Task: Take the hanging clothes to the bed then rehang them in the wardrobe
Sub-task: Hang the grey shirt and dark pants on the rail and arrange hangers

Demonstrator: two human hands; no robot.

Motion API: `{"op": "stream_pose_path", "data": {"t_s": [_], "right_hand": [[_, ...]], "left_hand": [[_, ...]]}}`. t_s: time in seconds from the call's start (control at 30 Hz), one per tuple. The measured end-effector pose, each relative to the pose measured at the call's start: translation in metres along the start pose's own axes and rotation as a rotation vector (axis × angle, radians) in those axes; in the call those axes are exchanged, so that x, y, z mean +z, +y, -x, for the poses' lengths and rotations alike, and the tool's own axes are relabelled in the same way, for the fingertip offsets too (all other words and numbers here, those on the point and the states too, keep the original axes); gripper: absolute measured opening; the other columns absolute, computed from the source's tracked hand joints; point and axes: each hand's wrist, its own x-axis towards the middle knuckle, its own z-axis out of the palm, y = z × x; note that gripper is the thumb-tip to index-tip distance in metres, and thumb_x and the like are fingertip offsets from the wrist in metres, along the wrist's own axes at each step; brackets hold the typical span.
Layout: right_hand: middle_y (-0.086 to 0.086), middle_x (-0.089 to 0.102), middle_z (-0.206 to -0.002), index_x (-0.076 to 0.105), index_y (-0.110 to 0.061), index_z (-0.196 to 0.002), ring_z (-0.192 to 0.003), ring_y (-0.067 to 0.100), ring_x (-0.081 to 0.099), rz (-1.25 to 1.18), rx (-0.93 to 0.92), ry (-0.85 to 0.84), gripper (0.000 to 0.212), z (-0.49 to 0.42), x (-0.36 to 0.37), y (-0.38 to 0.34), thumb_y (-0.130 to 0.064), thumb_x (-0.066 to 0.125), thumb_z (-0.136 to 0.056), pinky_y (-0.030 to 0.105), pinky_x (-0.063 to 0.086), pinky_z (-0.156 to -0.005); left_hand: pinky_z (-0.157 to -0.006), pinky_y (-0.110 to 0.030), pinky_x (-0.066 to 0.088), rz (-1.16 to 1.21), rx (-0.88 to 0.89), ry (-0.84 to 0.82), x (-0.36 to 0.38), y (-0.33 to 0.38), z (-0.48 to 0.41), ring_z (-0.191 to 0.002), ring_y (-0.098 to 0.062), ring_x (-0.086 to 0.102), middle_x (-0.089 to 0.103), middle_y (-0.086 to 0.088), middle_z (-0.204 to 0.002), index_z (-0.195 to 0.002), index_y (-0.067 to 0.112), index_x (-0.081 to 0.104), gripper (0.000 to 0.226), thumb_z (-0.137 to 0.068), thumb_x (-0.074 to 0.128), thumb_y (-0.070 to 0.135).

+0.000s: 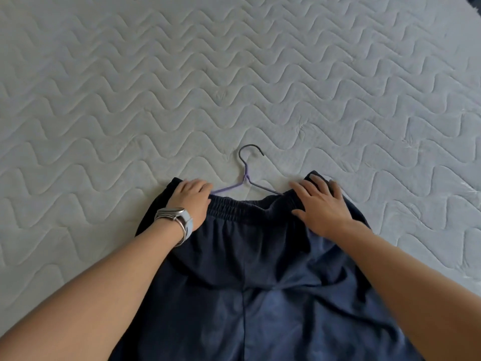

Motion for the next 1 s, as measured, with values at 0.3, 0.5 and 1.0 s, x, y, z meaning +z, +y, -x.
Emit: {"op": "stream_pose_path", "data": {"t_s": [0.3,0.5,1.0], "right_hand": [[-0.001,0.036,-0.14,0.034,-0.03,-0.134,-0.135,0.021,0.028,-0.063,0.065,-0.042,0.06,-0.015,-0.007,0.026,-0.06,0.046,-0.084,0.046,0.02,-0.114],[-0.009,0.033,-0.145,0.032,-0.037,-0.139,-0.141,0.014,0.022,-0.378,-0.037,-0.033,0.065,0.01,-0.053,0.002,-0.062,0.049,-0.081,0.051,0.001,-0.117],[-0.004,0.042,-0.059,0.066,-0.024,-0.081,-0.045,0.007,0.03,-1.096,-0.131,0.242,0.02,0.219,-0.368,-0.091,-0.035,0.052,-0.091,0.014,0.022,-0.04]], "left_hand": [[-0.085,-0.036,0.043,0.245,-0.14,-0.195,-0.002,0.039,-0.041,-0.094,-0.027,0.057,0.059,-0.004,-0.099,-0.104,0.01,0.051,0.029,-0.094,0.041,0.036],[-0.052,-0.024,0.025,0.434,0.111,-0.085,-0.051,0.05,-0.001,-0.052,-0.007,0.032,0.032,0.007,-0.056,-0.052,0.025,0.027,0.047,-0.091,0.049,0.035],[-0.075,-0.03,0.039,0.231,0.314,0.804,-0.335,0.096,0.183,-0.088,-0.029,0.063,0.066,-0.007,-0.099,-0.098,0.014,0.067,0.04,-0.081,0.045,0.042]]}}
